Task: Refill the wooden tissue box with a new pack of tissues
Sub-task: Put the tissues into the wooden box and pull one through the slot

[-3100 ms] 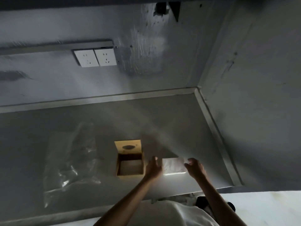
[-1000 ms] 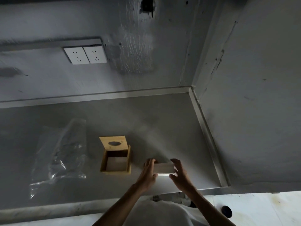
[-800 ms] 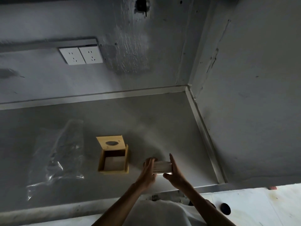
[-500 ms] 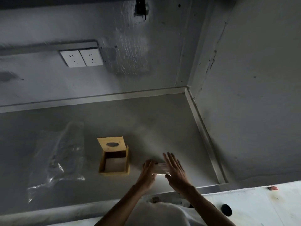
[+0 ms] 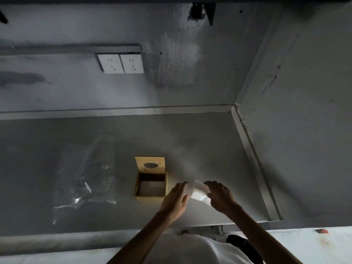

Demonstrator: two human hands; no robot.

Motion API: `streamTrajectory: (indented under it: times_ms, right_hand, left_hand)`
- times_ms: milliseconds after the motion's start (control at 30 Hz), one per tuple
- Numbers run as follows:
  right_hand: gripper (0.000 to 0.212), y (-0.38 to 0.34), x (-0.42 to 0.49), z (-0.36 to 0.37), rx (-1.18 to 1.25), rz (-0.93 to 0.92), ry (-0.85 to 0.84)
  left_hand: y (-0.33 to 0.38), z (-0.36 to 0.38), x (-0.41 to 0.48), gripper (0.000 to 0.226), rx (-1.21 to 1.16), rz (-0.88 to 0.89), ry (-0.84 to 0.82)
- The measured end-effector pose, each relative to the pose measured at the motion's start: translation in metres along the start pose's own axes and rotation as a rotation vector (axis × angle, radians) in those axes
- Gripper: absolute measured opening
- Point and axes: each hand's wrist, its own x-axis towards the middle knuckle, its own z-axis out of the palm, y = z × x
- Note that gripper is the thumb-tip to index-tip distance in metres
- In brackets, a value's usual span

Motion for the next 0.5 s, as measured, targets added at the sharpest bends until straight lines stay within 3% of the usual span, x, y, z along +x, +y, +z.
streamTrajectory:
  times_ms: [100,200,267,333,400,500]
  right_hand:
    - [0.049,-0.017,0.02,-0.028,0.185,0.044,-0.184]
    - [0.044,-0.067,0.044,-0.051,0.414,0.006,-0.343]
    - [0.044,-0.112,0.06,-0.054,0.416,-0.039,-0.414]
    - [0.049,-0.151,0.076,-0.047,0.343,-0.075,-0.456]
    - [0.056,-0.181,0.091,-0.031,0.22,-0.109,-0.484]
    - [0.056,-0.206,0.107,-0.015,0.052,-0.108,-0.516]
  left_hand:
    - [-0.018,-0.048,-0.007,0.018,0.041,0.081,0.301]
    - [-0.052,-0.09,-0.015,0.017,-0.074,-0.135,0.532]
    - [-0.081,-0.106,-0.018,0.029,-0.127,-0.395,0.459]
    - [-0.11,-0.107,-0.019,0.042,-0.217,-0.614,0.188]
    - [-0.129,-0.104,-0.022,0.033,-0.467,-0.635,-0.05]
    - [-0.135,-0.1,-0.027,0.037,-0.73,-0.576,-0.103]
